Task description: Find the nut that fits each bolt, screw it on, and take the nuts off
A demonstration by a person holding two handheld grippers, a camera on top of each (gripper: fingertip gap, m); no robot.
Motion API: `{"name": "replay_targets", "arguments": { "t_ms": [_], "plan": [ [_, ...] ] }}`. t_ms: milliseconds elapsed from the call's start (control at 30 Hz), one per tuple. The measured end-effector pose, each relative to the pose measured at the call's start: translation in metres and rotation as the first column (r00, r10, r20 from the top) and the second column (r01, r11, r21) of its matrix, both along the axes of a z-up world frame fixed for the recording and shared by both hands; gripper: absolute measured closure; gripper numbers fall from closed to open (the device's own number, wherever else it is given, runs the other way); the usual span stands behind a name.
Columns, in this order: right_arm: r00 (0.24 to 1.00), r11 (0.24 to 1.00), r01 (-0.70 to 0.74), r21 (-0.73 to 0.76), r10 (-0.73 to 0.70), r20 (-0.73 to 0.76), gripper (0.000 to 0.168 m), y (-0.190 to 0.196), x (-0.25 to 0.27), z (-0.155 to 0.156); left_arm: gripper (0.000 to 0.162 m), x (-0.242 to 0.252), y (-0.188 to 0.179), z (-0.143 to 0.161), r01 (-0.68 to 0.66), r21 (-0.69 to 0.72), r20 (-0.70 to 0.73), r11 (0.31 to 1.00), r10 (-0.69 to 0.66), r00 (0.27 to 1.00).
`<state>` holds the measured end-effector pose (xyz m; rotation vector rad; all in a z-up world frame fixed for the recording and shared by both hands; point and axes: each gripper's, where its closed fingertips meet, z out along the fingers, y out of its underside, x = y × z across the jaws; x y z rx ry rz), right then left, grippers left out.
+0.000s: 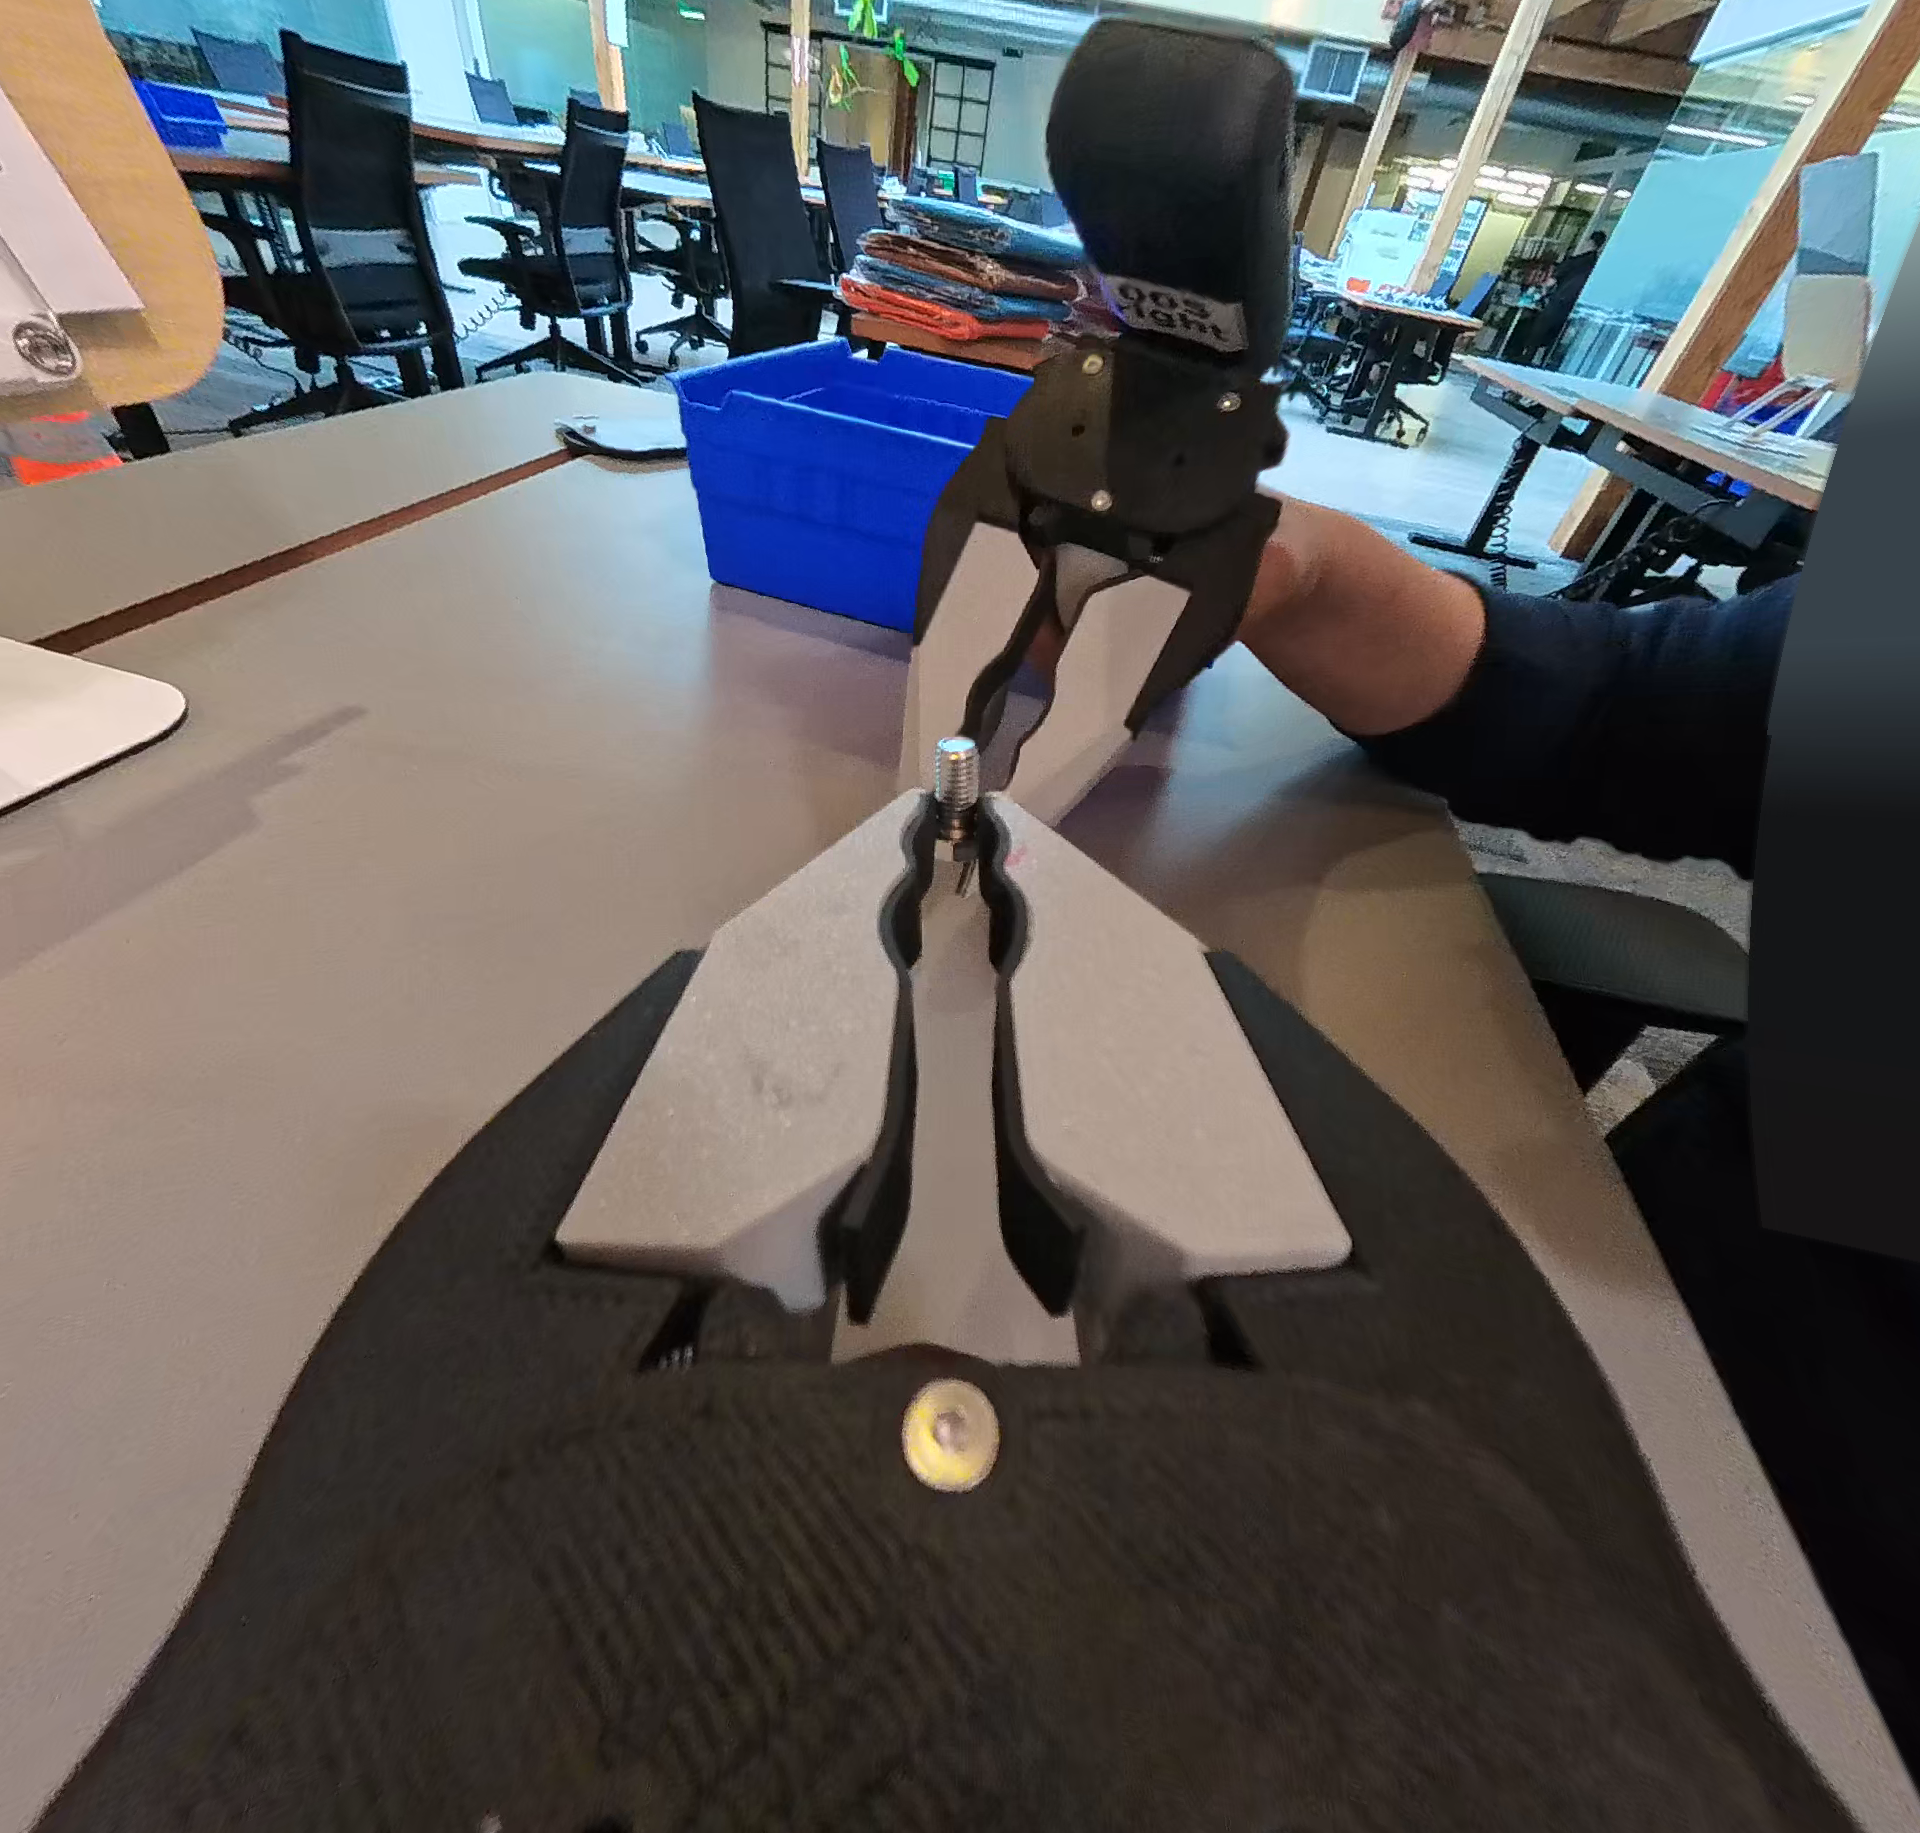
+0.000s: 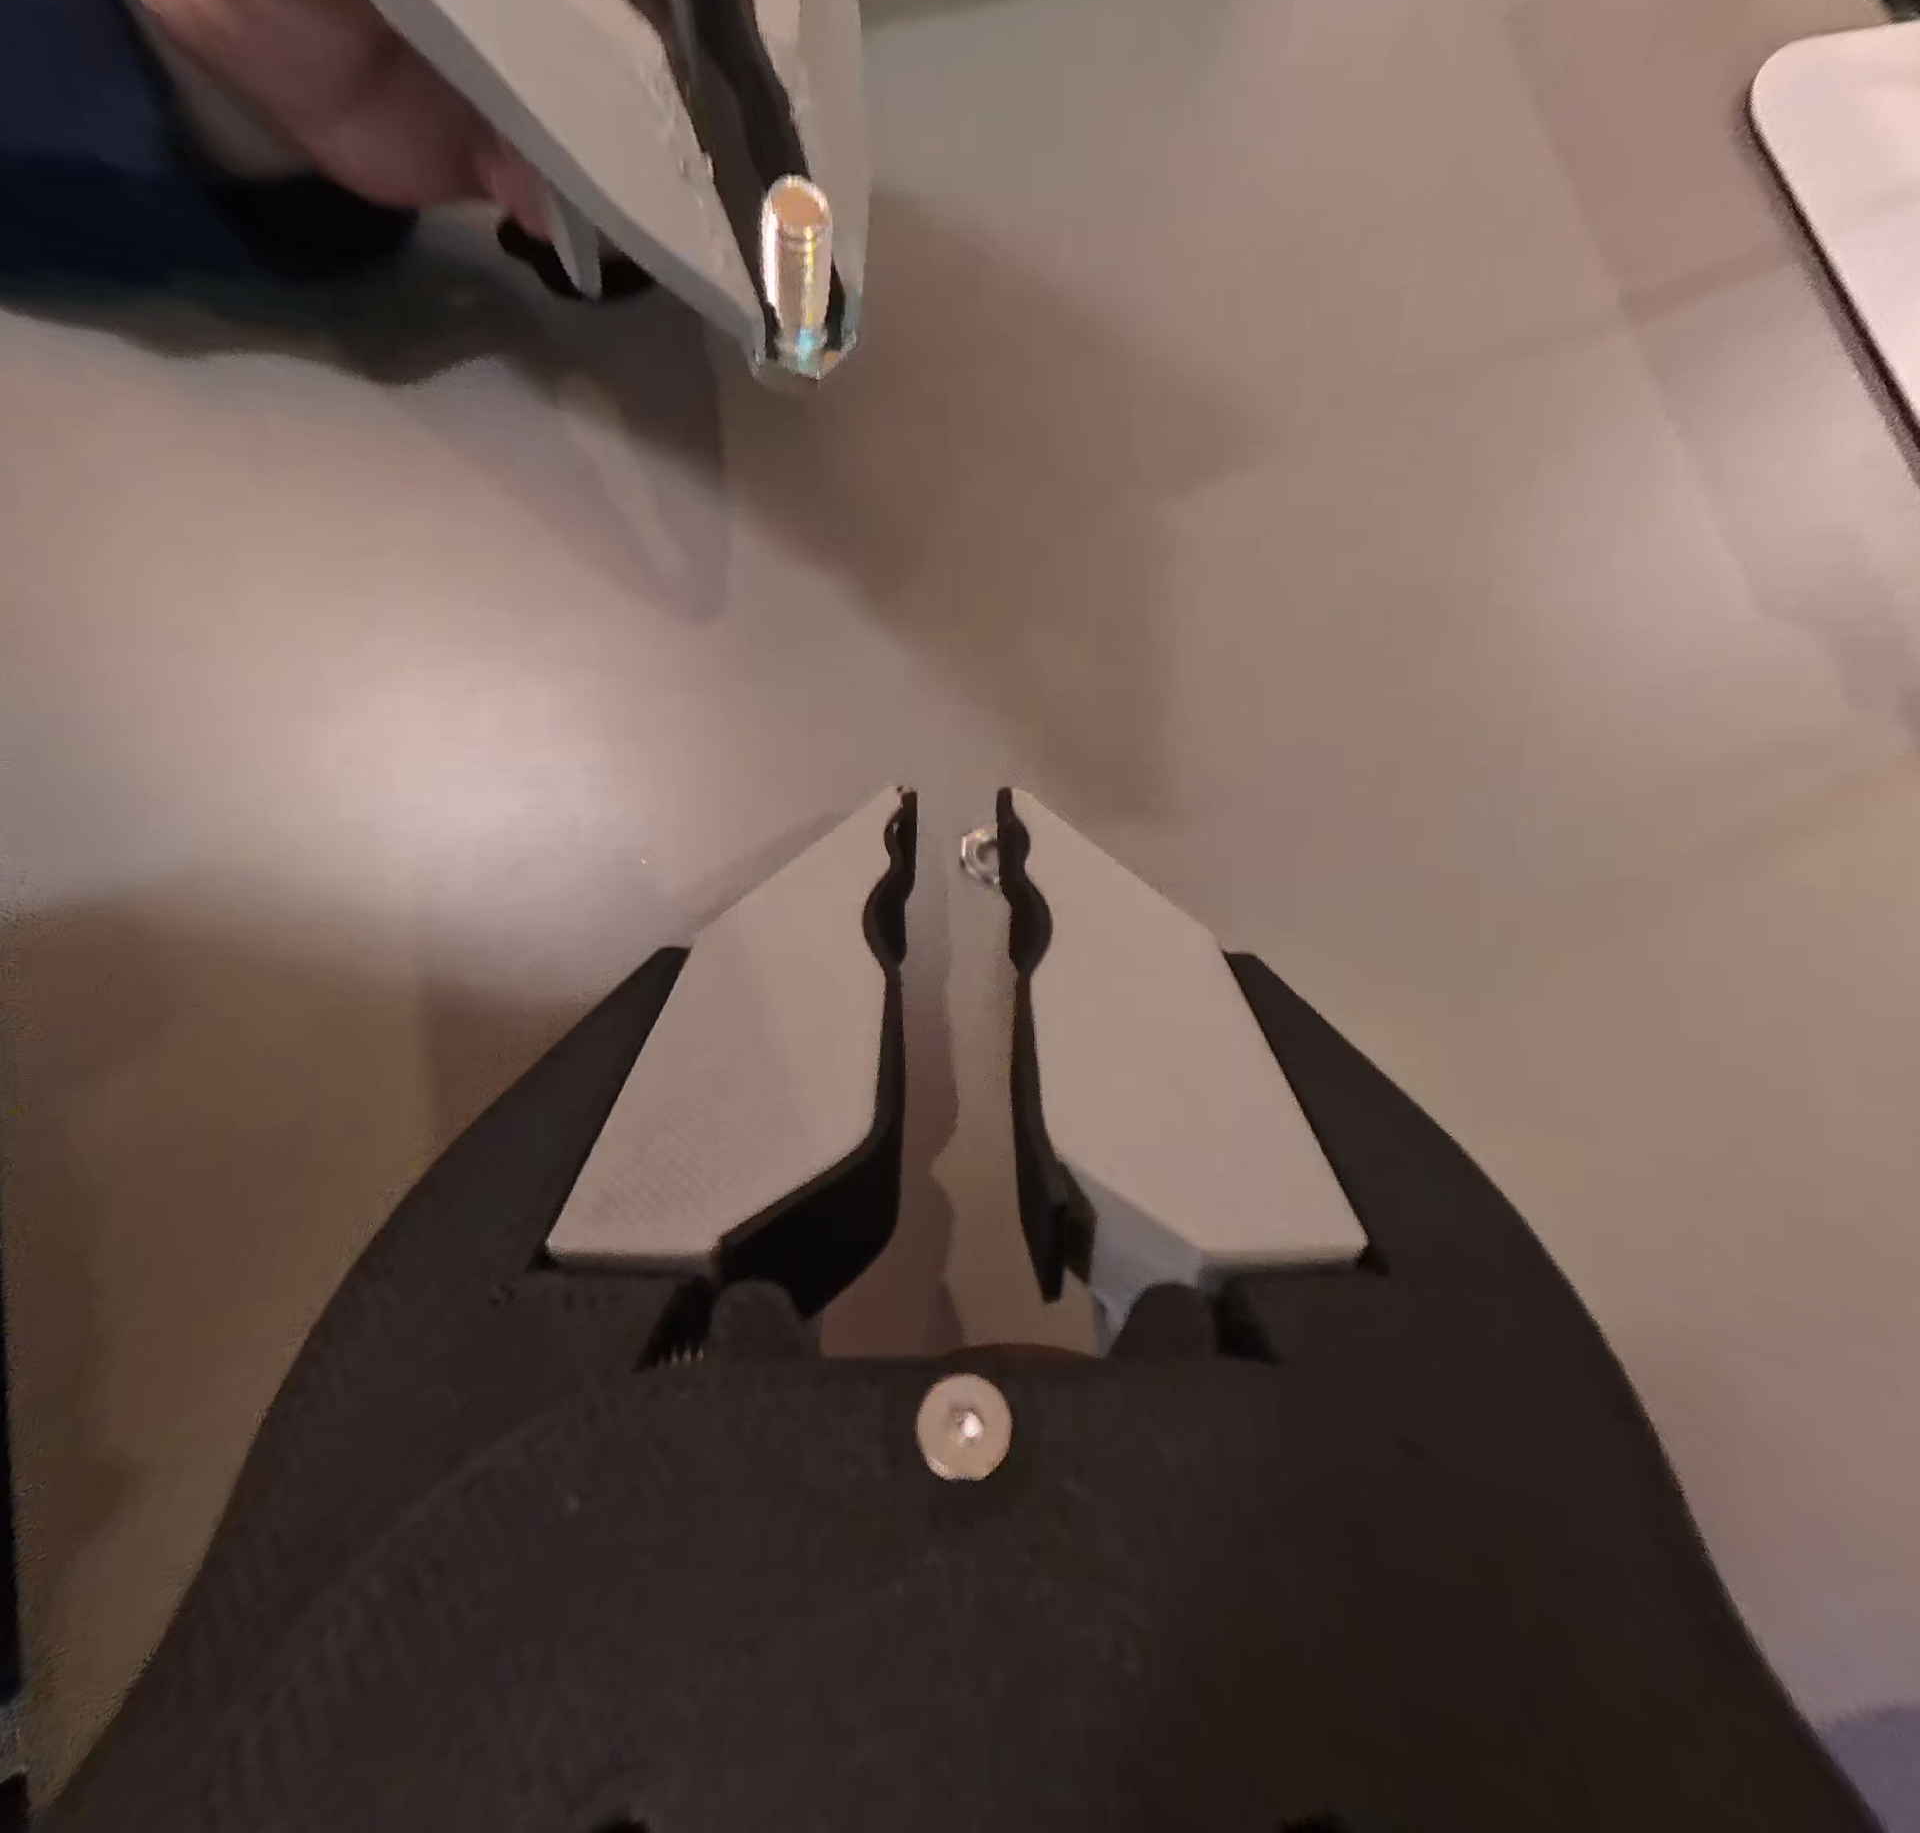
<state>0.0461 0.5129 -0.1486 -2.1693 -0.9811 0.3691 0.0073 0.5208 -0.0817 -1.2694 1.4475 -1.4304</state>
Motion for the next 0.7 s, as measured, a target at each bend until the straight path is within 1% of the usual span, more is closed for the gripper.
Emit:
{"name": "replay_targets", "arguments": {
  "t_ms": [200,333,533,633,700],
  "plan": [
    [0.997,0.998,0.045,-0.042,-0.042,0.061,0.154,0.000,0.005,-0.022,0.157,0.001,0.001,-0.001,-0.008,0.033,0.009,0.999,0.007,1.000],
    [0.990,0.996,0.086,-0.028,-0.083,0.111,0.151,0.007,0.010,-0.029,0.157,0.002,0.002,-0.003,-0.008,0.023,0.002,1.000,0.008,1.000],
    [0.989,0.996,0.070,-0.051,-0.063,0.130,0.151,0.005,0.005,-0.037,0.157,0.002,0.001,-0.004,-0.004,0.027,-0.003,1.000,0.004,1.000],
    [0.991,0.996,0.068,-0.057,-0.060,0.123,0.157,0.006,0.004,-0.038,0.157,0.003,0.001,-0.005,-0.001,0.026,-0.006,1.000,0.001,1.000],
    [0.992,0.996,0.065,-0.063,-0.058,0.115,0.157,0.006,0.003,-0.038,0.157,0.003,0.000,-0.006,0.000,0.027,-0.007,1.000,0.000,1.000]
  ]
}}
